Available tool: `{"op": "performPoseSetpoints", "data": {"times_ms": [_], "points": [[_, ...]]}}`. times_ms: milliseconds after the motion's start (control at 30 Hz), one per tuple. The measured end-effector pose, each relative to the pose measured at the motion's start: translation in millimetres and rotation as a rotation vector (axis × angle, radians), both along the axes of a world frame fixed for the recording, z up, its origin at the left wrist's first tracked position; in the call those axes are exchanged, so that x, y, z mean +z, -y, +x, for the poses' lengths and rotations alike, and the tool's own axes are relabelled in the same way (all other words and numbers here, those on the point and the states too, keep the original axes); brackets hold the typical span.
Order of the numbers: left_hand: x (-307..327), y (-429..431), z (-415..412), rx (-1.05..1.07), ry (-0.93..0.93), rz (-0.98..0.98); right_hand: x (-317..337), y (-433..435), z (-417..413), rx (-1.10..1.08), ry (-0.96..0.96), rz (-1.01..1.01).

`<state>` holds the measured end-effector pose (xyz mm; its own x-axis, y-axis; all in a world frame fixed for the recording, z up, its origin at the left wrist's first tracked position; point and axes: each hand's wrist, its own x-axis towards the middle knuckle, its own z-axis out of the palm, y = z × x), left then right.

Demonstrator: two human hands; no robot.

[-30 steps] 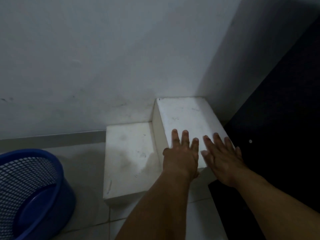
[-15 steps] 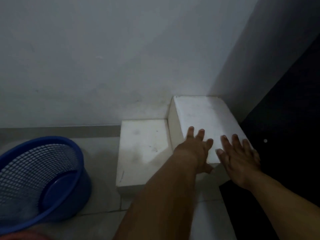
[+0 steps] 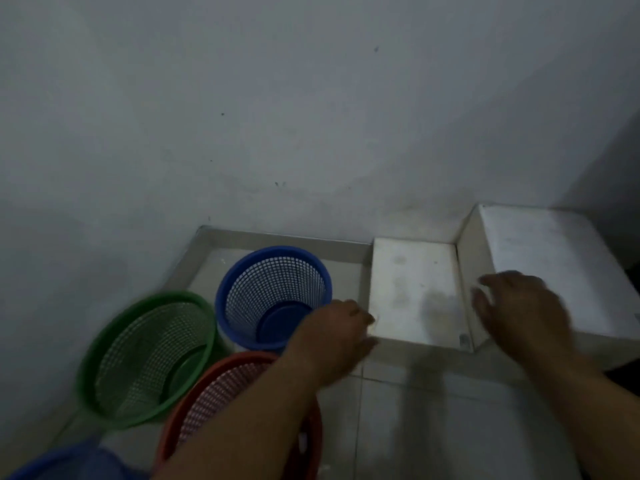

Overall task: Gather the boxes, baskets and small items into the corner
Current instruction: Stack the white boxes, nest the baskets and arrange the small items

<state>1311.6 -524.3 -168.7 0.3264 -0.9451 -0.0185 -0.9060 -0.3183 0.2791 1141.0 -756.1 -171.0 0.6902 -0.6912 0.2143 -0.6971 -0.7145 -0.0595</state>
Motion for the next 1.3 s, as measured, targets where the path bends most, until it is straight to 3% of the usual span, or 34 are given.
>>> {"op": "performPoseSetpoints", "data": {"times_ms": [100, 200, 300, 467, 667, 733, 1067, 1300], "points": [[9.6, -37.9, 51.0, 0.204, 0.086, 0.014, 3.9, -76.7, 67.9, 0.25, -0.016, 0.175], [-1.2, -70.2, 94.6, 0.426, 0.114, 0.044, -9.8, -131.7, 115.9, 0.386, -0.082, 0.206], [-21.4, -96.6, 121.7, 0.548, 0.09, 0.251, -37.3, -163.3, 143.7, 0.457, -0.129, 0.283], [-57.1, -119.2, 143.1, 0.303, 0.269, 0.626, -79.0, -173.4, 157.5, 0.597, -0.27, 0.321], [-68.7, -114.7, 147.3, 0.129, 0.479, 0.693, -100.9, -180.4, 169.2, 0.595, -0.256, 0.354], [-70.0, -115.4, 146.5, 0.1, 0.504, 0.668, -107.9, -182.2, 172.4, 0.563, -0.198, 0.344], [-68.6, -49.4, 155.3, 0.067, 0.529, 0.173, -89.8, -107.1, 175.9, 0.418, -0.093, 0.201], [-86.1, 8.1, 156.8, 0.059, 0.433, 0.106, -83.3, -59.4, 181.9, 0.309, -0.167, 0.255]]}}
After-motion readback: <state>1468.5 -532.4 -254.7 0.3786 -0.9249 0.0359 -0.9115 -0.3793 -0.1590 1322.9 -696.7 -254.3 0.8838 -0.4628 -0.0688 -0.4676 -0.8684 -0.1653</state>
